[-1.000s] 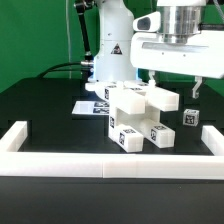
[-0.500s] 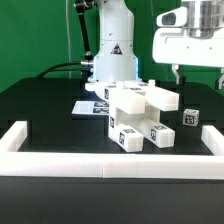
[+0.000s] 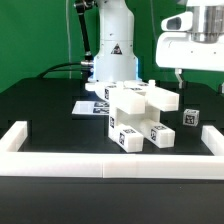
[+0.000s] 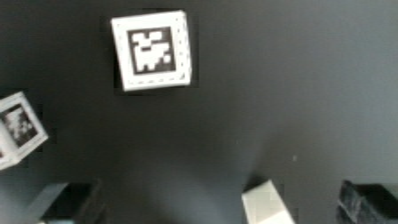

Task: Assemble chair

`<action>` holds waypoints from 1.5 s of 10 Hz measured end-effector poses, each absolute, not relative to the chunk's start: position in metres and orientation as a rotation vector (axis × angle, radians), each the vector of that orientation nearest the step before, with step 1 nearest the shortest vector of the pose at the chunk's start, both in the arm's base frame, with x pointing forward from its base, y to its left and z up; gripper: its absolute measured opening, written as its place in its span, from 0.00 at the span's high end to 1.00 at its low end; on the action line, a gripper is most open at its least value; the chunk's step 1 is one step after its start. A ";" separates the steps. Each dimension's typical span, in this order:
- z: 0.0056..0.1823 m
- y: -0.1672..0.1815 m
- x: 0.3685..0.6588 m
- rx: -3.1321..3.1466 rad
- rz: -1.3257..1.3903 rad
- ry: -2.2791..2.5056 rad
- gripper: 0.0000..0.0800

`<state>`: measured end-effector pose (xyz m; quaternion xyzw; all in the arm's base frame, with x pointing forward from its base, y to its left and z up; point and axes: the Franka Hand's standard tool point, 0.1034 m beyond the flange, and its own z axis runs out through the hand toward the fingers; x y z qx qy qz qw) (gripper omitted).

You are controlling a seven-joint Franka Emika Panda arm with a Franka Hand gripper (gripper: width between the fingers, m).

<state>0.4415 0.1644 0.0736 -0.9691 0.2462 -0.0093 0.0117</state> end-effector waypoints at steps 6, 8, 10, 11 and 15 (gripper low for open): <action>0.058 0.162 0.438 -3.046 -0.059 0.711 0.19; 0.050 0.137 0.433 -3.017 -0.162 0.729 0.19; 0.043 0.137 0.429 -3.017 -0.194 0.733 0.19; 0.041 0.139 0.427 -3.019 -0.183 0.739 0.19; 0.037 0.156 0.415 -3.028 -0.109 0.752 0.19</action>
Offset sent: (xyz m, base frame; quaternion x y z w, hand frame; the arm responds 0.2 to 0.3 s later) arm 0.0000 0.0000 0.0000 0.0000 0.0000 0.0000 1.0000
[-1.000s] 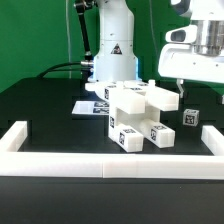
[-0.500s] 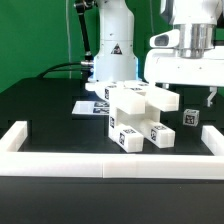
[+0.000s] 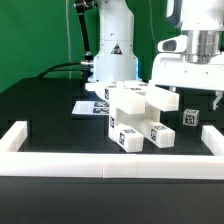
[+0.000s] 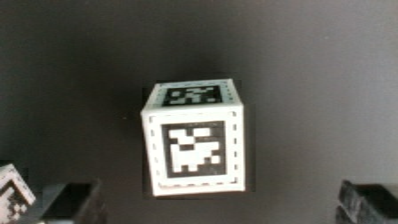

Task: Assemble chair

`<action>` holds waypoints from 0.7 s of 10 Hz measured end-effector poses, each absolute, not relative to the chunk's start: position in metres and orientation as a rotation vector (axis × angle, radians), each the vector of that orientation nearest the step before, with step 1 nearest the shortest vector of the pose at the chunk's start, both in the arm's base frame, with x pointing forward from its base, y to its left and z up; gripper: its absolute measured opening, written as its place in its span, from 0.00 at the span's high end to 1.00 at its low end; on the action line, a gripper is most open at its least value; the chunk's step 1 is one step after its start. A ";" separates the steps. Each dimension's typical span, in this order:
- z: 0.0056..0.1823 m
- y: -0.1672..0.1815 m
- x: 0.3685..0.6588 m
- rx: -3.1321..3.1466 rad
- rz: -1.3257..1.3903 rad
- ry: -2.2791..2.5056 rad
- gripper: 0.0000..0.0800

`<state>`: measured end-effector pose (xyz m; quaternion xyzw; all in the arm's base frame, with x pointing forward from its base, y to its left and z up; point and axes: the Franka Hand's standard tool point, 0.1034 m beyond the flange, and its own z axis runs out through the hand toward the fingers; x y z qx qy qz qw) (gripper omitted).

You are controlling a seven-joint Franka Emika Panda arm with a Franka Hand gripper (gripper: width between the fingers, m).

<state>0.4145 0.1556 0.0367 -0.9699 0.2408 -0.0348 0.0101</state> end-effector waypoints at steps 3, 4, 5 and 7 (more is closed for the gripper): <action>0.036 0.155 0.414 -3.028 -0.108 0.752 0.19; 0.036 0.154 0.414 -3.031 -0.102 0.747 0.19; 0.036 0.154 0.413 -3.032 -0.102 0.746 0.19; 0.035 0.150 0.412 -3.043 -0.044 0.730 0.19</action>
Offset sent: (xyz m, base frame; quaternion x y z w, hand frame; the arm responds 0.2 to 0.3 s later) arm 0.0000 0.0000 0.0000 0.0000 -0.0400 0.0000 0.9992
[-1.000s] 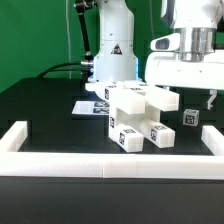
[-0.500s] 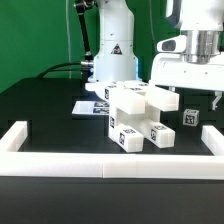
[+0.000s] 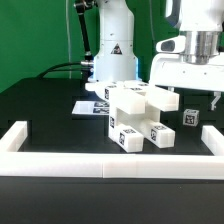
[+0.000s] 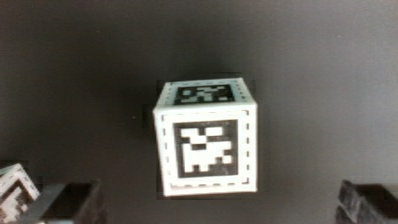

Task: Assemble chair

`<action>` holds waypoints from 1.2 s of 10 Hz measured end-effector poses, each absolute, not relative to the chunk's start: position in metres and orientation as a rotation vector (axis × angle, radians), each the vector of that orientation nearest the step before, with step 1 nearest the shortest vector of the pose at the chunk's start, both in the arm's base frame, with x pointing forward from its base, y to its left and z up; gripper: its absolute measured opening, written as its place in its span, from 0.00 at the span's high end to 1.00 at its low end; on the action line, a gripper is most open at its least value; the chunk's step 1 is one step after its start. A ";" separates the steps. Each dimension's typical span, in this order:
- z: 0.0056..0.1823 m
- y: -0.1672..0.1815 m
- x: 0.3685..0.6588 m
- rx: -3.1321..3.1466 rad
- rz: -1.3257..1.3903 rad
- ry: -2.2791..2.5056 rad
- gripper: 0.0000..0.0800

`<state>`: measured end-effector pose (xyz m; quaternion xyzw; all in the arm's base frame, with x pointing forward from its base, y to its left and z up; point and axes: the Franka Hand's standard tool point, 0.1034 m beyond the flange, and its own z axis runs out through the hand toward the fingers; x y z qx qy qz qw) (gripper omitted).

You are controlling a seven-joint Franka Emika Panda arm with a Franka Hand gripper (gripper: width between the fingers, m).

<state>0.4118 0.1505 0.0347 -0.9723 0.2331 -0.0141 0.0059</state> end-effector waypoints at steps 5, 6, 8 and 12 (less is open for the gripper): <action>0.024 0.151 0.408 -3.060 0.001 0.736 0.19; 0.019 0.156 0.404 -3.068 -0.002 0.732 0.19; 0.014 0.160 0.399 -3.082 0.010 0.709 0.19; 0.012 0.164 0.401 -3.084 0.008 0.704 0.47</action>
Offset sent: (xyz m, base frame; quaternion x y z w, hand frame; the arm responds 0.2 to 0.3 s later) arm -0.0020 0.0095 -0.0108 -0.0004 0.0109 0.0142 0.9998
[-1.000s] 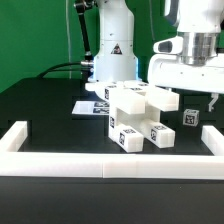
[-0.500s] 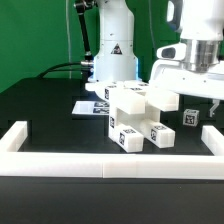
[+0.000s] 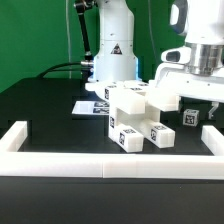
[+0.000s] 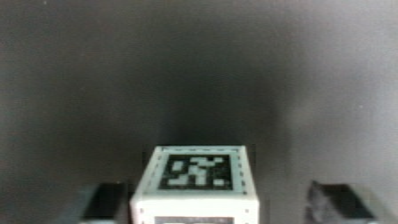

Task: Assemble chair

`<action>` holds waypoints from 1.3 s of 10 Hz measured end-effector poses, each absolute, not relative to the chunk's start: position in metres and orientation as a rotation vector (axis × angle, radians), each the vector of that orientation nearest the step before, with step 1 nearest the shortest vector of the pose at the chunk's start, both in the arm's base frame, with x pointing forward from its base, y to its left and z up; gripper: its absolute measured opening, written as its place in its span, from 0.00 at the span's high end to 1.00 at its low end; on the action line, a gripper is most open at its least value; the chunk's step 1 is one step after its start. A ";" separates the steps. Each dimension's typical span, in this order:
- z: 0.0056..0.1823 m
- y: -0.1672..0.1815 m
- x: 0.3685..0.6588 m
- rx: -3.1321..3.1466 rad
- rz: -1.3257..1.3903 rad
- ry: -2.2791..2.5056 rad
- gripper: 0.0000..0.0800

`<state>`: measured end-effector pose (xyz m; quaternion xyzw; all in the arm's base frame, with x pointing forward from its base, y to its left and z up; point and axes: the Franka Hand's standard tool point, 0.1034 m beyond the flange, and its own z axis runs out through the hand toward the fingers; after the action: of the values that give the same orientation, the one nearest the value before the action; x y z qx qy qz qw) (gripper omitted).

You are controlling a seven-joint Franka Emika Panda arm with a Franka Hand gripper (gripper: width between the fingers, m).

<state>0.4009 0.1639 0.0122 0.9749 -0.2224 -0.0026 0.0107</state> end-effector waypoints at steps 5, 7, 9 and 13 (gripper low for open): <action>0.012 0.164 0.401 3.042 -0.008 -0.695 0.64; 0.012 0.164 0.401 3.042 -0.008 -0.695 0.64; 0.024 0.172 0.397 3.046 -0.063 -0.732 0.64; 0.084 0.170 0.409 3.122 -0.062 -0.801 0.64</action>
Offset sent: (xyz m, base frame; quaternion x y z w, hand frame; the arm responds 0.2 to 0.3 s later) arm 0.0000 0.0000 0.0000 0.0000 0.0000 0.0000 1.0000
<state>0.4092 0.1697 0.0839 0.9676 -0.2484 -0.0192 -0.0410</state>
